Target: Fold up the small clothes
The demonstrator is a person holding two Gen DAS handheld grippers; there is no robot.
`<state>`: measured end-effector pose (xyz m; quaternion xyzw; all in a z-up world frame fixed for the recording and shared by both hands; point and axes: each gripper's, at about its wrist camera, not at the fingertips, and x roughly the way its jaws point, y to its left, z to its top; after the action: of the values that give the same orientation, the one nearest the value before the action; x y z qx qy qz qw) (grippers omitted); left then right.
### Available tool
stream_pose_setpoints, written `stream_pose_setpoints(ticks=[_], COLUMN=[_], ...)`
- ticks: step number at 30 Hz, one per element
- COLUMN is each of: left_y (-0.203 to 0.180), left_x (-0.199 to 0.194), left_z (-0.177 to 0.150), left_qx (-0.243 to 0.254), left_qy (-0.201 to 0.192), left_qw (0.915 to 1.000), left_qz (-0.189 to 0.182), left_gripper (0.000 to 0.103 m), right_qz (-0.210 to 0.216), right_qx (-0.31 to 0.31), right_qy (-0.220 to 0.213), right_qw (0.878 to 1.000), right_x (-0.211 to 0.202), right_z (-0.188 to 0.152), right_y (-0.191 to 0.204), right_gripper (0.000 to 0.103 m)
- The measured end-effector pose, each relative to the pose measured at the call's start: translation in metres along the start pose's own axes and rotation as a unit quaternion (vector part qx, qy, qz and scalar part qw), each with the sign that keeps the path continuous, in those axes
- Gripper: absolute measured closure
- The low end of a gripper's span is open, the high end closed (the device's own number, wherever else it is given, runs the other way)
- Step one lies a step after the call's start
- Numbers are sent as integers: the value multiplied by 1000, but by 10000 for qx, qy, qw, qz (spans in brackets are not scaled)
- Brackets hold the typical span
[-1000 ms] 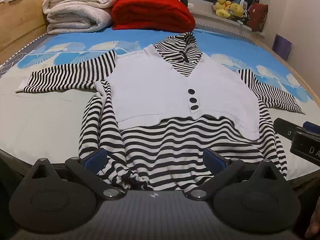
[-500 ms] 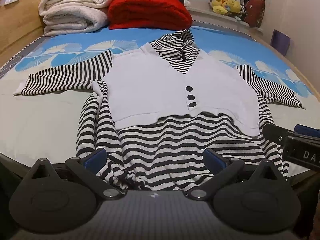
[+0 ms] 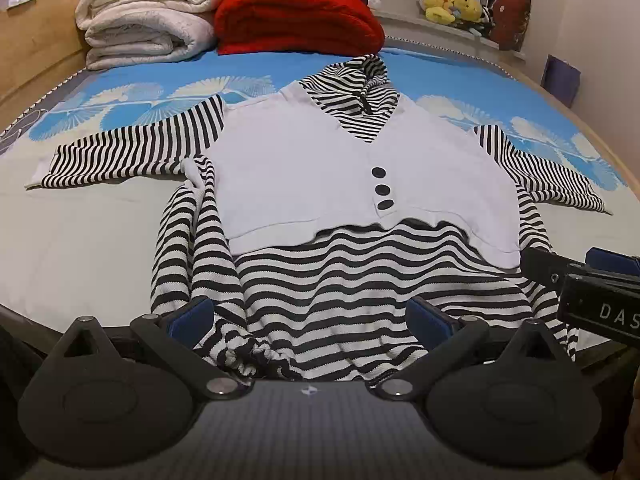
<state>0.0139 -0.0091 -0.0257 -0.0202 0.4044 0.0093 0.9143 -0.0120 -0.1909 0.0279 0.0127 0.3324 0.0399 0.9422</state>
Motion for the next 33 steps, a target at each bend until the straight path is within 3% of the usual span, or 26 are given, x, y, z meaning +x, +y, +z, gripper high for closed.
stream_pose_setpoints(ticks=[26,33], left_y=[0,16], left_x=[2,8], left_z=[-2,9], left_qx=[-12,-320], left_qy=[50,121], left_qw=[10000,9994], left_qz=[-10,60], left_gripper=[1,1], right_qz=[-95,-572], right_qx=[17,538], right_qy=[85,86], right_qw=[9999,9969], right_x=[3,12], right_z=[-2,4], right_y=[-1,-26], right_gripper=[18,19])
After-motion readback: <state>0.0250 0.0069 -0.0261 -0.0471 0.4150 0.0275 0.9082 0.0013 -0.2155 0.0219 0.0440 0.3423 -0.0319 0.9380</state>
